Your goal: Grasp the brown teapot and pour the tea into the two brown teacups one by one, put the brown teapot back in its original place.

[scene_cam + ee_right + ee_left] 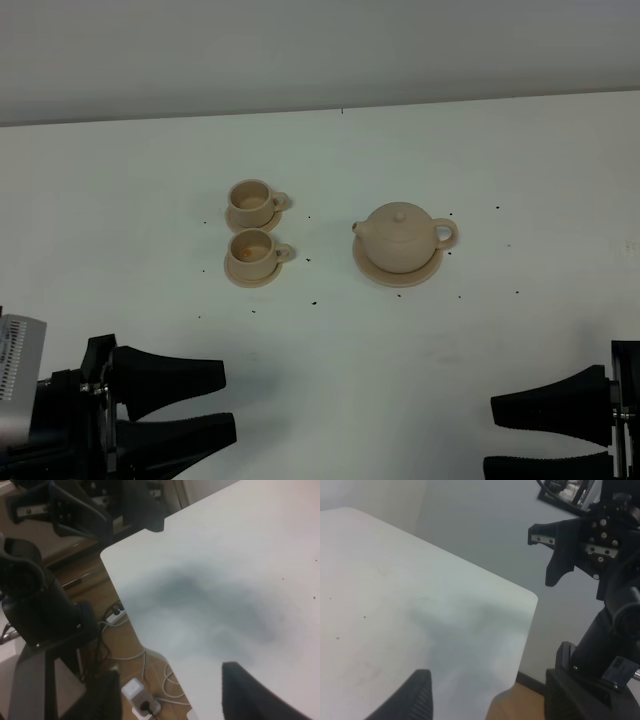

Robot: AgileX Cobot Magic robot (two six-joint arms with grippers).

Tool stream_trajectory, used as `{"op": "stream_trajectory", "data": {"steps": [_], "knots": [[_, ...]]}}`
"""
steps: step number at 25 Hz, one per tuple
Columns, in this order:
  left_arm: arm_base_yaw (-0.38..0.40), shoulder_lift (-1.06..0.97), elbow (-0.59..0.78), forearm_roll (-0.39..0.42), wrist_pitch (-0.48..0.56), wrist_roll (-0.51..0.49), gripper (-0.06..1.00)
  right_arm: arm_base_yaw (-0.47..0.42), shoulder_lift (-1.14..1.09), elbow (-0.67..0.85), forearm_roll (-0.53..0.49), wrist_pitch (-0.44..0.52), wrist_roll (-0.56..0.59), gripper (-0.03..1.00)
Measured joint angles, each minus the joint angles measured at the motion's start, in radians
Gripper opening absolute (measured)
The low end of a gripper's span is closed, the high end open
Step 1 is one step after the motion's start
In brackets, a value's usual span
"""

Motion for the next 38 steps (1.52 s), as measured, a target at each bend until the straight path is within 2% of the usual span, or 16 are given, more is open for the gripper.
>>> {"op": "stream_trajectory", "data": {"steps": [10,23,33,38], "knots": [[0.0,0.0,0.0,0.0,0.0,-0.001,0.52,0.0,0.0,0.0,0.024,-0.012,0.007,0.58],[0.0,0.0,0.0,0.0,-0.001,-0.001,0.52,0.0,0.0,0.0,0.032,-0.021,0.009,0.58],[0.0,0.0,0.0,-0.008,-0.001,-0.002,0.52,0.0,0.0,0.0,0.092,-0.023,0.009,0.58],[0.0,0.0,0.0,-0.081,-0.001,-0.002,0.52,0.0,0.0,0.0,0.096,-0.015,0.009,0.58]]}}
